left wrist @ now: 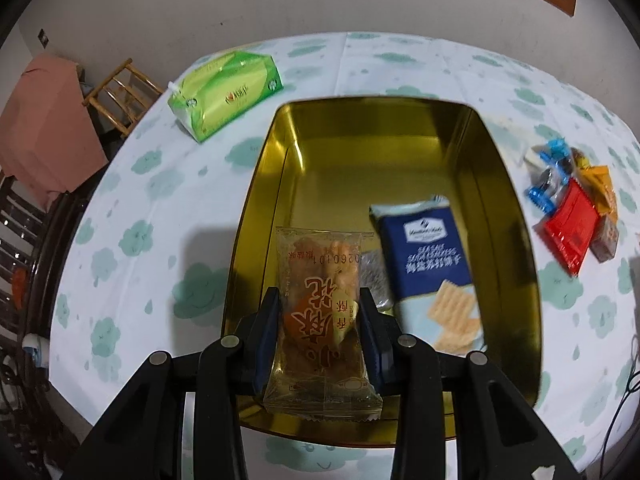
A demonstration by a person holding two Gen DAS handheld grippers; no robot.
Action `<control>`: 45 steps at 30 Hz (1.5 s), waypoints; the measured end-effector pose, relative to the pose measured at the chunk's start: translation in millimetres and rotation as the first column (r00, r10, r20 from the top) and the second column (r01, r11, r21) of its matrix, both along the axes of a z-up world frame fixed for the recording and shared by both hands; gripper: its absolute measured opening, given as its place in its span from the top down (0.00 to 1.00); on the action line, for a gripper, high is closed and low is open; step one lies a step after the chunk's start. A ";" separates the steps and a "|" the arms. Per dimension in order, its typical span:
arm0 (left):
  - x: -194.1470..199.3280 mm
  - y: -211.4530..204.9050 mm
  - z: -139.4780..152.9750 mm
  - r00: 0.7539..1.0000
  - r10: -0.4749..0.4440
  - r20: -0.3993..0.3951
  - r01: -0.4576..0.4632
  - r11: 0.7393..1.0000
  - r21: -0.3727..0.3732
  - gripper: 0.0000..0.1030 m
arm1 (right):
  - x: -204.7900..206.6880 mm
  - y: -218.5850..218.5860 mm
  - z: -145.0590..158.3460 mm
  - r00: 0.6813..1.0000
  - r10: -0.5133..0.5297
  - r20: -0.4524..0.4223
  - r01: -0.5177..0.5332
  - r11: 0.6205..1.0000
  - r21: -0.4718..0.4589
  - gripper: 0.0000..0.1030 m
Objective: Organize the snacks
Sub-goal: 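Carry the twisted-dough bag into the gold tin and open the left gripper, then carry the twisted-dough bag into the gold tin and open the right gripper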
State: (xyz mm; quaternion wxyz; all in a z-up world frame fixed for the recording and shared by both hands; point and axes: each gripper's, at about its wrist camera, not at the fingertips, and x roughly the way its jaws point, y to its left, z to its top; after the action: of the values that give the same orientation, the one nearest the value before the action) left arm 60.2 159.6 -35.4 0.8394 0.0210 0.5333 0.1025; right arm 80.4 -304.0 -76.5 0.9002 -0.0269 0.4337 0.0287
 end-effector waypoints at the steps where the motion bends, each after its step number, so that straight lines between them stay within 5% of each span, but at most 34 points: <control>1: -0.5 0.5 -2.3 1.000 -0.002 -0.003 0.002 1.000 0.002 0.67 | 0.0 0.1 0.0 1.000 0.000 0.000 0.000 1.000 0.000 0.60; 24: -9.0 0.2 -7.9 0.997 -0.081 0.017 0.082 0.996 -0.023 0.61 | -0.4 0.0 -0.1 1.000 -0.025 -0.001 0.025 1.000 -0.001 0.61; 31: -15.9 0.9 -1.1 0.996 -0.069 0.061 0.072 0.996 -0.053 0.39 | 0.9 2.3 2.2 0.996 -0.083 -0.017 0.083 0.997 0.002 0.62; 36: -25.1 -2.0 5.9 0.993 -0.068 0.100 0.074 0.996 -0.057 0.33 | -2.3 11.9 13.6 0.994 -0.113 -0.008 0.113 0.993 0.027 0.62; 45: -40.2 -0.7 19.0 0.986 -0.046 0.158 0.061 0.994 -0.094 0.28 | -10.1 84.2 51.1 0.999 0.017 0.039 -0.020 0.996 0.090 0.62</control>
State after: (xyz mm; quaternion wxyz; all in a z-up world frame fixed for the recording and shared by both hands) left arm 20.0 159.0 -16.3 0.8809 -0.0142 0.4699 0.0549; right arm 70.3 -219.9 -25.4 0.9083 0.0093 0.4145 0.0561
